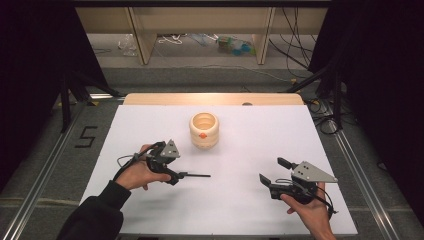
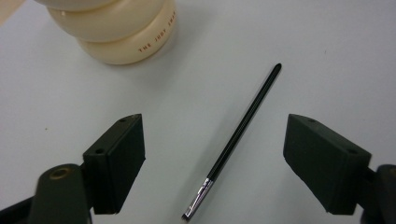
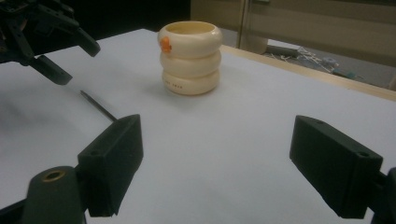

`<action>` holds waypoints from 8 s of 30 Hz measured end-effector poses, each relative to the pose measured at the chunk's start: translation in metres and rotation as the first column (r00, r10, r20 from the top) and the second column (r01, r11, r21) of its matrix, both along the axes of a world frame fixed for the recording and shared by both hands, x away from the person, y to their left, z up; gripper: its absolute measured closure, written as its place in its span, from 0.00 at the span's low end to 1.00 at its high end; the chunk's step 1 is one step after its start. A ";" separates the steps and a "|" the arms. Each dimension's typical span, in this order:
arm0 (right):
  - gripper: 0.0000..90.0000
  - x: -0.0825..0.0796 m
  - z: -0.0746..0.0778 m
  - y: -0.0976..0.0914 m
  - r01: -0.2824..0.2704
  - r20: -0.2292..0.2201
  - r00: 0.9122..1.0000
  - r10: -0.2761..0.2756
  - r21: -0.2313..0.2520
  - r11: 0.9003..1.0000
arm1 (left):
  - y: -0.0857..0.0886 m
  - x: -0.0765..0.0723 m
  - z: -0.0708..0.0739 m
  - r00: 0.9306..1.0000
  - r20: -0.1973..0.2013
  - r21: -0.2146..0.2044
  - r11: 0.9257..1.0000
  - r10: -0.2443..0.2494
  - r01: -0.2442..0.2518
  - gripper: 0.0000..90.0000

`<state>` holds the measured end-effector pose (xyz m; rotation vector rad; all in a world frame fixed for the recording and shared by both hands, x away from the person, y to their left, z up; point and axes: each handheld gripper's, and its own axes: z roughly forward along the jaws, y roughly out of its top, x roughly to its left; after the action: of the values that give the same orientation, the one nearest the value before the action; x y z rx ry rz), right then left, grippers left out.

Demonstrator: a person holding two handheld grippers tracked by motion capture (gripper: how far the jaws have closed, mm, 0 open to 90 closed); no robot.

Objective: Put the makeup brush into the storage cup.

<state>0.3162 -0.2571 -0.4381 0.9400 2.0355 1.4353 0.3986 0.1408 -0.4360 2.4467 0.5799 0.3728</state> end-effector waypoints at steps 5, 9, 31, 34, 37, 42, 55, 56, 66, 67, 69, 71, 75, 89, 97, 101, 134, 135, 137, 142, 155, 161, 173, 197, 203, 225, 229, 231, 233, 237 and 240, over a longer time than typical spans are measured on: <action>0.20 0.000 0.000 -0.001 0.002 0.028 1.000 -0.002 -0.013 1.000 | -0.012 0.009 -0.007 0.995 -0.087 0.077 0.995 -0.049 0.056 0.26; 0.20 -0.003 0.000 -0.002 0.004 -0.007 1.000 -0.004 -0.013 1.000 | -0.015 0.014 -0.006 0.992 -0.099 0.126 0.988 -0.075 0.087 0.28; 0.20 -0.006 -0.002 -0.006 0.016 -0.009 1.000 -0.016 -0.034 0.999 | -0.029 0.028 -0.015 0.983 -0.149 0.199 0.970 -0.107 0.136 0.35; 0.20 -0.006 -0.002 -0.006 0.014 -0.011 1.000 -0.014 -0.032 0.999 | -0.030 0.029 -0.015 0.978 -0.167 0.233 0.959 -0.123 0.161 0.40; 0.21 -0.005 -0.002 -0.006 0.010 0.007 1.000 -0.009 -0.045 0.999 | -0.030 0.029 -0.016 0.973 -0.189 0.244 0.954 -0.130 0.175 0.47; 0.21 -0.006 -0.002 -0.004 0.007 -0.008 1.000 -0.007 -0.043 0.999 | -0.028 0.032 -0.018 0.973 -0.194 0.254 0.952 -0.122 0.170 0.51; 0.21 -0.005 -0.003 -0.003 -0.003 -0.001 1.000 0.003 -0.058 0.998 | -0.030 0.036 -0.024 0.960 -0.234 0.274 0.937 -0.153 0.216 0.71; 0.21 -0.005 -0.004 -0.003 -0.003 -0.002 1.000 0.003 -0.061 0.998 | -0.030 0.037 -0.024 0.957 -0.247 0.271 0.938 -0.150 0.216 0.72; 0.21 -0.006 -0.004 -0.002 -0.008 -0.020 1.000 0.006 -0.055 0.998 | -0.033 0.036 -0.024 0.953 -0.269 0.283 0.934 -0.140 0.217 0.83; 0.21 -0.007 -0.004 -0.003 -0.011 -0.027 1.000 0.009 -0.065 0.998 | -0.034 0.035 -0.023 0.953 -0.273 0.293 0.932 -0.133 0.214 0.84; 0.21 -0.007 -0.003 -0.003 -0.010 -0.029 1.000 0.008 -0.065 0.998 | -0.036 0.034 -0.023 0.953 -0.272 0.307 0.926 -0.134 0.218 0.85; 0.22 -0.006 -0.003 -0.004 -0.008 -0.007 1.000 0.007 -0.063 0.998 | -0.038 0.034 -0.023 0.953 -0.273 0.315 0.924 -0.129 0.215 0.85; 0.22 -0.007 -0.004 -0.003 -0.010 -0.011 1.000 0.010 -0.072 0.997 | -0.040 0.033 -0.023 0.952 -0.280 0.329 0.920 -0.122 0.214 0.87; 0.22 -0.005 -0.005 -0.002 -0.021 -0.026 0.999 0.020 -0.076 0.997 | -0.043 0.033 -0.022 0.952 -0.288 0.339 0.919 -0.100 0.200 0.95; 0.22 -0.004 -0.007 0.002 -0.027 -0.017 1.000 0.025 -0.082 0.996 | -0.042 0.035 -0.022 0.949 -0.298 0.330 0.922 -0.101 0.202 0.95; 0.22 -0.005 -0.005 0.002 -0.034 -0.014 0.999 0.032 -0.095 0.995 | -0.042 0.035 -0.022 0.949 -0.298 0.327 0.923 -0.102 0.202 0.95; 0.26 -0.002 -0.003 0.108 -0.211 0.145 0.937 0.318 -0.491 0.846 | -0.071 0.008 0.015 0.918 -0.309 0.186 0.931 -0.248 0.314 0.95; 0.27 -0.002 -0.003 0.110 -0.215 0.149 0.933 0.327 -0.499 0.840 | -0.071 0.006 0.016 0.918 -0.305 0.192 0.927 -0.254 0.321 0.95; 0.28 -0.003 -0.003 0.116 -0.235 0.146 0.923 0.356 -0.519 0.822 | -0.073 0.003 0.019 0.913 -0.309 0.189 0.924 -0.267 0.334 0.95; 0.33 -0.004 -0.005 0.123 -0.242 0.159 0.907 0.390 -0.563 0.790 | -0.075 -0.003 0.025 0.909 -0.305 0.189 0.917 -0.285 0.351 0.95; 0.43 -0.009 -0.011 0.147 -0.231 0.183 0.864 0.468 -0.683 0.693 | -0.076 -0.007 0.028 0.900 -0.319 0.195 0.908 -0.298 0.370 0.95; 0.50 -0.003 -0.011 0.149 -0.233 0.180 0.832 0.526 -0.746 0.624 | -0.078 -0.010 0.031 0.899 -0.314 0.200 0.904 -0.307 0.378 0.95; 0.61 -0.007 -0.014 0.156 -0.194 0.181 0.817 0.547 -0.808 0.557 | -0.081 -0.013 0.031 0.896 -0.315 0.229 0.891 -0.312 0.391 0.95; 0.81 -0.013 -0.023 0.167 -0.185 0.168 0.808 0.564 -0.837 0.515 | -0.084 -0.016 0.032 0.887 -0.320 0.227 0.883 -0.331 0.412 0.95; 0.83 -0.012 -0.020 0.166 -0.158 0.155 0.786 0.598 -0.886 0.437 | -0.084 -0.018 0.033 0.887 -0.327 0.224 0.885 -0.327 0.408 0.95; 0.94 -0.011 -0.023 0.170 -0.165 0.135 0.752 0.645 -0.909 0.383 | -0.086 -0.018 0.031 0.882 -0.333 0.222 0.881 -0.333 0.417 0.95; 0.95 -0.011 -0.024 0.169 -0.173 0.129 0.753 0.645 -0.907 0.385 | -0.085 -0.016 0.031 0.886 -0.339 0.213 0.891 -0.318 0.401 0.92; 0.95 -0.010 -0.024 0.169 -0.176 0.130 0.755 0.642 -0.904 0.390 | -0.083 -0.015 0.031 0.890 -0.336 0.225 0.892 -0.308 0.393 0.90; 0.95 -0.006 -0.023 0.167 -0.168 0.125 0.740 0.661 -0.917 0.362 | -0.080 -0.014 0.032 0.893 -0.332 0.217 0.897 -0.303 0.385 0.88; 0.95 -0.009 -0.022 0.159 -0.184 0.110 0.791 0.602 -0.896 0.405 | -0.074 -0.013 0.038 0.905 -0.319 0.197 0.914 -0.283 0.356 0.79; 0.95 -0.006 -0.018 0.153 -0.175 0.134 0.790 0.598 -0.885 0.431 | -0.071 -0.013 0.040 0.915 -0.299 0.171 0.928 -0.273 0.332 0.71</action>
<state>0.3101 -0.1037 -0.4563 -0.3165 2.2421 0.5173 0.3853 0.0702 -0.3960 2.7698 0.2651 -0.0313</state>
